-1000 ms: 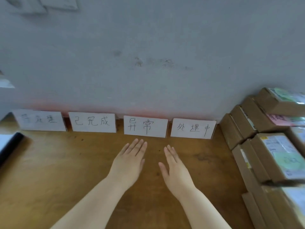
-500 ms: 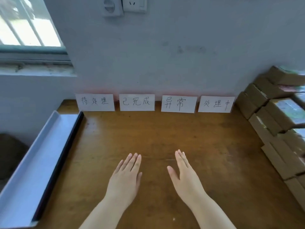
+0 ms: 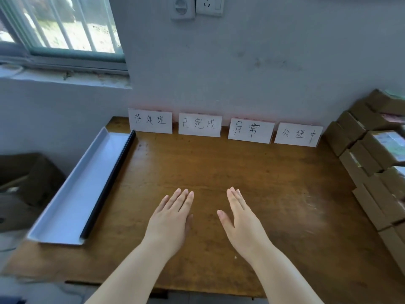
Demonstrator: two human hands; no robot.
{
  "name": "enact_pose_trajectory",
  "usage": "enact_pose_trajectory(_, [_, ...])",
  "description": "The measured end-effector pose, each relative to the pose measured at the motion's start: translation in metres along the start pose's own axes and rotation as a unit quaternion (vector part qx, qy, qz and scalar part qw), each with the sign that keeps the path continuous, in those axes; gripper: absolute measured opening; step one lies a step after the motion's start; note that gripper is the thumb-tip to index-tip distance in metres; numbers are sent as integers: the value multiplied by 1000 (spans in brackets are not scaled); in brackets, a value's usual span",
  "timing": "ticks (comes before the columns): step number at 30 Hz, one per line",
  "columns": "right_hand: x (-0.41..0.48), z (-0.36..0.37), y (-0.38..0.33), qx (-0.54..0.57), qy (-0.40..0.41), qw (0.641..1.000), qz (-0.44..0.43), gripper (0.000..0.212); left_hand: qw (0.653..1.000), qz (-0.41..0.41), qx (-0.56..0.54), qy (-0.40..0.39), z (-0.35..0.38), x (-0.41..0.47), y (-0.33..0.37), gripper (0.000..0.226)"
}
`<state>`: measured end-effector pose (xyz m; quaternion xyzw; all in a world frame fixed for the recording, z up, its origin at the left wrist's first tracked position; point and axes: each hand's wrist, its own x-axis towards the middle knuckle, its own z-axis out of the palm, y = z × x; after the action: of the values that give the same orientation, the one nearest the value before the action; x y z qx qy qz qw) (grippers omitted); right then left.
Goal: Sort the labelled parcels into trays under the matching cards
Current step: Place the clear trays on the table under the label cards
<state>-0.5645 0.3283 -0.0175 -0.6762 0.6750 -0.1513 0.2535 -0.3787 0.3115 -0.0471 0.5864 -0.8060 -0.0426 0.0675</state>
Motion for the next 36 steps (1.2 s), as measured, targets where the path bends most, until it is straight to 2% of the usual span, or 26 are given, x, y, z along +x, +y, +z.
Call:
enact_pose_trajectory(6, [-11,3,15,24,-48,998,-32,66,997,-70,31,-7,3,-28,7,54])
enact_pose_trajectory(12, [-23,17,15,47,-83,992,-79,63,993,-101,55,-10,3,-51,-1,54])
enact_pose_trajectory(18, [-21,26,-10,29,-100,990,-95,62,994,-105,-11,27,-11,-58,-26,56])
enact_pose_trajectory(23, [-6,42,-57,30,-97,991,-86,61,988,-131,-40,73,-25,-55,-88,55])
enact_pose_trajectory(31, [32,114,-171,26,-130,989,-59,59,973,-216,-83,9,-30,-53,-241,56])
enact_pose_trajectory(36, [53,179,-236,70,-171,983,6,59,941,-301,-152,-20,-13,-75,-321,54])
